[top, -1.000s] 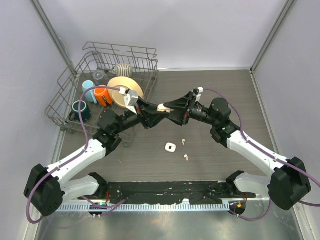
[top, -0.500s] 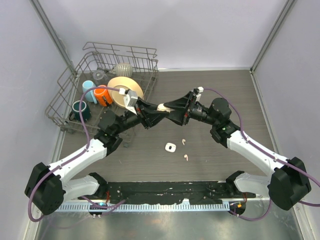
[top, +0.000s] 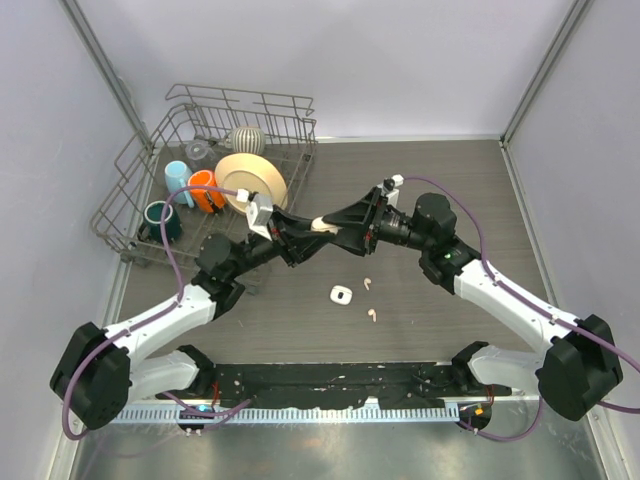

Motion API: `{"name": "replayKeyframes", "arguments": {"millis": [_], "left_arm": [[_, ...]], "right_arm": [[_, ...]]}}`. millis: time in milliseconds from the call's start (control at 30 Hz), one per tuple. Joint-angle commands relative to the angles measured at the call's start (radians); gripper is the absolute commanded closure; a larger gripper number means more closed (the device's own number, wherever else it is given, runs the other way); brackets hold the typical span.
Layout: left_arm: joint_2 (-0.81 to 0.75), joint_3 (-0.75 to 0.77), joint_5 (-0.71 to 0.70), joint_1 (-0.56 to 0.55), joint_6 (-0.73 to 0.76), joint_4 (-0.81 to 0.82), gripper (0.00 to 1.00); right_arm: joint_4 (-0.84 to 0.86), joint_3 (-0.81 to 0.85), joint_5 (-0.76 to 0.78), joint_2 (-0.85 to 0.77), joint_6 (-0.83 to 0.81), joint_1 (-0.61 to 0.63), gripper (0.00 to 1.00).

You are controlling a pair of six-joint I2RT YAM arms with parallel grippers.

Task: Insert the wireless bluetooth earbuds into the charging case
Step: Pick up the charging case at the center of the board, then open the charging case.

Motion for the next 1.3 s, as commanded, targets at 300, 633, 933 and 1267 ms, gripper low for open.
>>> {"name": "replayKeyframes", "arguments": {"millis": [300, 633, 933, 1267], "left_arm": [[-0.099, -0.123, 0.065, -0.018, 0.083, 0.309, 1.0], [-0.183, -0.158, 0.054, -0.018, 0.195, 0.228, 1.0], [-0.209, -0.143, 0.056, -0.018, 0.272, 0.149, 1.0], [-0.188, -0.12, 0.085, -0.018, 0.263, 0.146, 1.0]], "right_arm": [[-0.234, 0.128, 0.06, -0.068, -0.328, 0.006, 0.26], [-0.455, 0.233, 0.077, -0.193, -0.672, 0.007, 0.26], [-0.675, 0.334, 0.026, -0.187, -0.868, 0.02, 0.26], [-0.715, 0.348, 0.078, -0.131, -0.893, 0.089, 0.25]]}}
